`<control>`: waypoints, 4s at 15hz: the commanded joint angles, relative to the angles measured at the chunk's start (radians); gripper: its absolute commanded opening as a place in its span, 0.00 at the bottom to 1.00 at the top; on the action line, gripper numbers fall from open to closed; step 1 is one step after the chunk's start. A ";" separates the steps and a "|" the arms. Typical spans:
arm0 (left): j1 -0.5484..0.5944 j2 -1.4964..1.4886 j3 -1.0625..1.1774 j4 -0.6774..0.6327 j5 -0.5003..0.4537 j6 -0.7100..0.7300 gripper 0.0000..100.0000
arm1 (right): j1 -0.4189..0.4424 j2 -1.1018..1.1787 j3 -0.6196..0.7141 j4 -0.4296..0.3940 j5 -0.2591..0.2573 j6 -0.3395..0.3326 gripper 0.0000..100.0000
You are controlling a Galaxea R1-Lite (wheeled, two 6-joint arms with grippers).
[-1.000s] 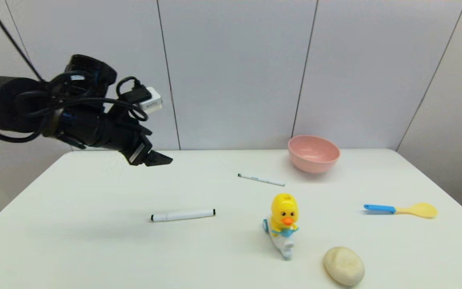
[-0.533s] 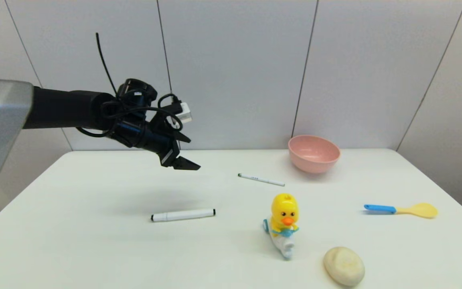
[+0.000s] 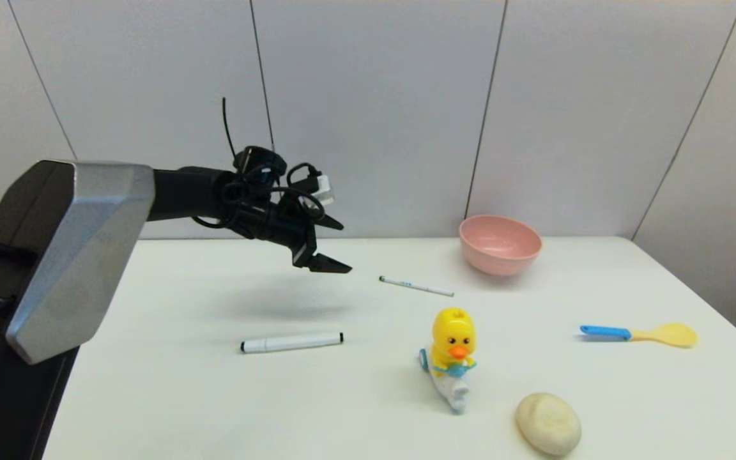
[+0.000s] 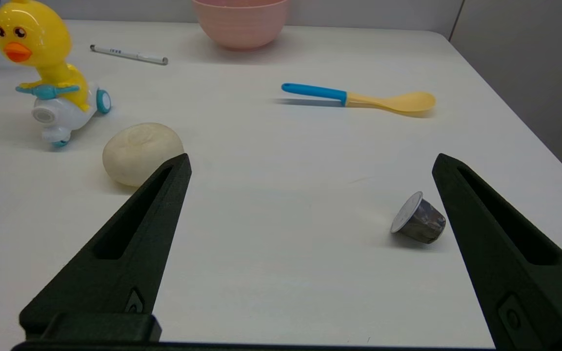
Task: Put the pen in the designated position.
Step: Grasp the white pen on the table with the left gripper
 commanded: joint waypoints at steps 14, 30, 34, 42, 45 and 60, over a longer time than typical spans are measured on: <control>-0.133 0.158 -0.009 -0.439 -0.194 -0.377 1.00 | 0.000 0.001 0.000 0.000 0.001 -0.001 1.00; -0.156 0.253 -0.011 -0.520 -0.149 -0.401 1.00 | 0.000 0.001 0.000 0.000 0.001 -0.001 1.00; -0.153 0.259 -0.011 -0.522 -0.149 -0.406 1.00 | 0.000 0.001 0.000 0.000 0.001 -0.001 1.00; -0.137 0.273 -0.011 -0.516 -0.148 -0.404 1.00 | 0.000 0.001 0.000 0.000 0.001 -0.001 1.00; -0.133 0.278 -0.011 -0.514 -0.146 -0.403 1.00 | 0.000 0.001 0.000 0.000 0.001 -0.001 1.00; -0.137 0.286 -0.009 -0.511 -0.146 -0.409 1.00 | 0.000 0.001 0.000 0.000 0.001 -0.001 1.00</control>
